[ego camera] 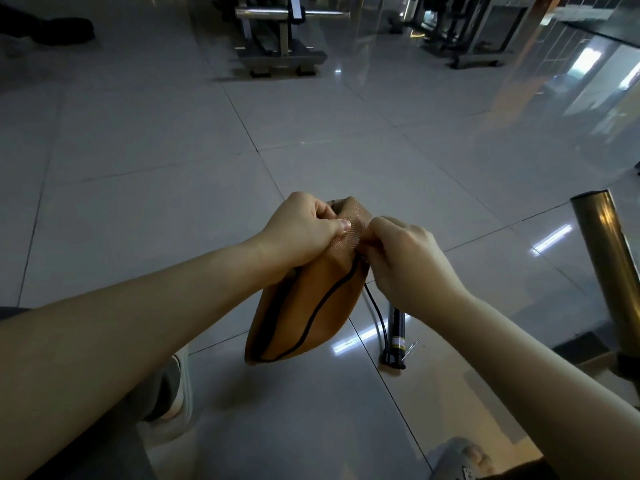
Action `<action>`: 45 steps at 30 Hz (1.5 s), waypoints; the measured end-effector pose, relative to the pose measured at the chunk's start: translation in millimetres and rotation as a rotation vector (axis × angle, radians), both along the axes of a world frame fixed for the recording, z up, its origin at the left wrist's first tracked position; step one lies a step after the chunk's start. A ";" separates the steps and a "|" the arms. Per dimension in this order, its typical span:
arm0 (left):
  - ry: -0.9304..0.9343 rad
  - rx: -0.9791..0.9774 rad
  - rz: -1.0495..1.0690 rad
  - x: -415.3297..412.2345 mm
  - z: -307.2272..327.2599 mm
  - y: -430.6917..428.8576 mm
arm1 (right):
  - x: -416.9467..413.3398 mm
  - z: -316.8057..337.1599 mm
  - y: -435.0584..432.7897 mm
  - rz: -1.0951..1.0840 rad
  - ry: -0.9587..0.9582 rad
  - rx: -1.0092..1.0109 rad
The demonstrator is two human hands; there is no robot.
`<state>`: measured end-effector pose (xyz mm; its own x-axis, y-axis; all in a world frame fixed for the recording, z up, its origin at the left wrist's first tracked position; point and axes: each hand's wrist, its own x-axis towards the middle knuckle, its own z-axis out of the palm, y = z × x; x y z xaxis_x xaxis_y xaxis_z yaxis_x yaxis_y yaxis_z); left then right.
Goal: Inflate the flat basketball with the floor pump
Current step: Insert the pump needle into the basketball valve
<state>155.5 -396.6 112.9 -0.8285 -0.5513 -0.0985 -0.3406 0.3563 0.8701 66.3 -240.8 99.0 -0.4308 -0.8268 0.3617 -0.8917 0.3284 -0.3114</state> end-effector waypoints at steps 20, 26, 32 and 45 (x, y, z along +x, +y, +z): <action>-0.514 -0.267 0.113 -57.7 -218.0 -76.3 | -194.4 -241.4 -54.4 -0.526 -0.823 0.456; -0.466 -0.209 0.228 -78.2 -277.4 -91.4 | -195.0 -355.2 -96.1 -0.633 -0.940 0.521; -0.454 -0.131 0.212 -96.1 -288.3 -105.1 | -191.3 -359.7 -100.7 -0.767 -1.484 0.085; -0.674 -0.207 0.052 -27.1 -248.3 -101.5 | -86.7 -307.7 -25.9 -0.124 -2.007 0.430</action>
<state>128.4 -498.1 -135.4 -0.5957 -0.6513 -0.4700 -0.8026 0.4602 0.3795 -20.5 -266.7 -208.8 0.0579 -0.6531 -0.7550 0.5532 0.6506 -0.5203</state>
